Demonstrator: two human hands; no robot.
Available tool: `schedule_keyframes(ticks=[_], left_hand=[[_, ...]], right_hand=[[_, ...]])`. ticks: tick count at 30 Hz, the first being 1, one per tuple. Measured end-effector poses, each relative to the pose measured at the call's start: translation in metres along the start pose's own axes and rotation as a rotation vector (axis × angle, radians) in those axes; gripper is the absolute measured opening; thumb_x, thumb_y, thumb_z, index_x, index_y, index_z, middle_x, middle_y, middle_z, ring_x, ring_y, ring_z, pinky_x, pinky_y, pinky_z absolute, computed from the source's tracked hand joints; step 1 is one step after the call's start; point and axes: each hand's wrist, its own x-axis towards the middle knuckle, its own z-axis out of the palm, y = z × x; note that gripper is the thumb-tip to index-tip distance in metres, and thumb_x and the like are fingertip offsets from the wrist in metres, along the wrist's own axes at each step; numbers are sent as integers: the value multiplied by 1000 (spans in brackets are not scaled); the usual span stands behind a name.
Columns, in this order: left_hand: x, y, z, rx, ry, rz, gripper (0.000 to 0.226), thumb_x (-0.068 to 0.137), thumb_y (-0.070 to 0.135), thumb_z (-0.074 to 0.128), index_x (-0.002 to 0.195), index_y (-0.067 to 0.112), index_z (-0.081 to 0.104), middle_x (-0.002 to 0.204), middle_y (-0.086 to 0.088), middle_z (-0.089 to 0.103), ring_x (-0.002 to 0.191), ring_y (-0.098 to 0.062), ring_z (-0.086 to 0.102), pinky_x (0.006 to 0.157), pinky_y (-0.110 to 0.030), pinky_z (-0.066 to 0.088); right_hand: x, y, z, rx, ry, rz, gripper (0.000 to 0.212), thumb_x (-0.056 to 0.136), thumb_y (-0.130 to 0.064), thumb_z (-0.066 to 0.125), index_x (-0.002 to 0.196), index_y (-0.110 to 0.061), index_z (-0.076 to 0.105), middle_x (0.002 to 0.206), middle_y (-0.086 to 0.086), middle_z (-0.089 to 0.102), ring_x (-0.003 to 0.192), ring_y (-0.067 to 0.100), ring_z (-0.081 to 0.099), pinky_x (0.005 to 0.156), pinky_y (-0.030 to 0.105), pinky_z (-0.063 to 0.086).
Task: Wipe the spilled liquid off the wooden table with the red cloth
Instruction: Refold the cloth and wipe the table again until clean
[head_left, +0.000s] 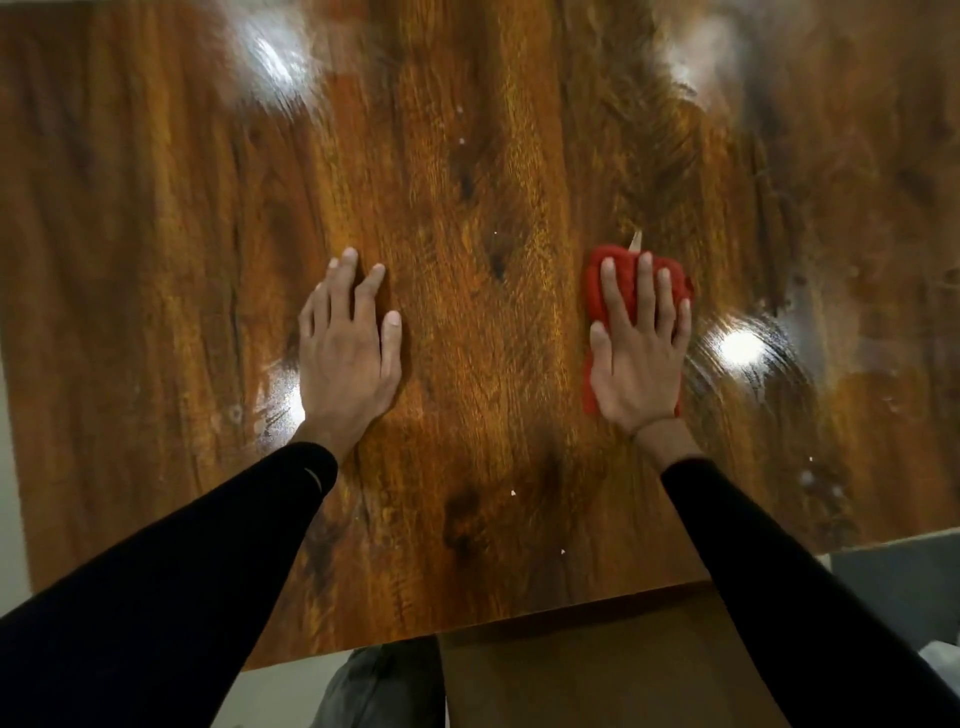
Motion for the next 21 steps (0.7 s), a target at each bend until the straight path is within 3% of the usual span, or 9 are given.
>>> schedule_keyframes(ticks=[3,6,11,15,18,21], left_hand=[[1,1,-1,0,0,-2,52,119,34,40,164,9,45,178,-16,30,167,-34,27,134,-56,26],[2,1,-1,3,12,1,51,119,32,42,163,8,47,177,-17,32,166,-34,28,133,-56,28],[4,-1,1,21,8,-8,54,117,38,38,163,11,46,177,-15,32,166,-33,29,133,-54,28],[5,0,3,38,7,-14,54,117,39,40,163,12,46,178,-14,32,166,-32,28,132,-53,28],[6,-1,3,32,-8,-22,56,116,40,43,164,12,46,178,-14,32,166,-32,28,132,-54,29],[6,-1,1,26,-41,-33,59,115,42,43,166,12,44,180,-13,28,168,-32,25,134,-55,27]], right_hand=[[73,-24,-12,66,2,66,72,113,-53,18,183,-35,12,191,7,1,177,32,-1,141,61,1],[127,-54,-22,54,-11,-15,74,111,-50,21,183,-35,11,191,8,1,177,35,1,141,61,2],[130,-104,-16,-114,-62,-498,69,116,-49,20,183,-35,8,191,10,1,177,37,4,140,63,10],[81,-92,1,-154,-70,-791,69,119,-48,30,183,-35,7,191,10,1,177,36,3,140,64,12],[60,-60,5,-177,-86,-823,69,119,-51,28,183,-37,5,191,7,-1,177,33,0,140,63,10],[72,-40,-2,-149,-66,-635,68,118,-53,27,182,-40,8,191,3,2,177,30,3,140,62,11]])
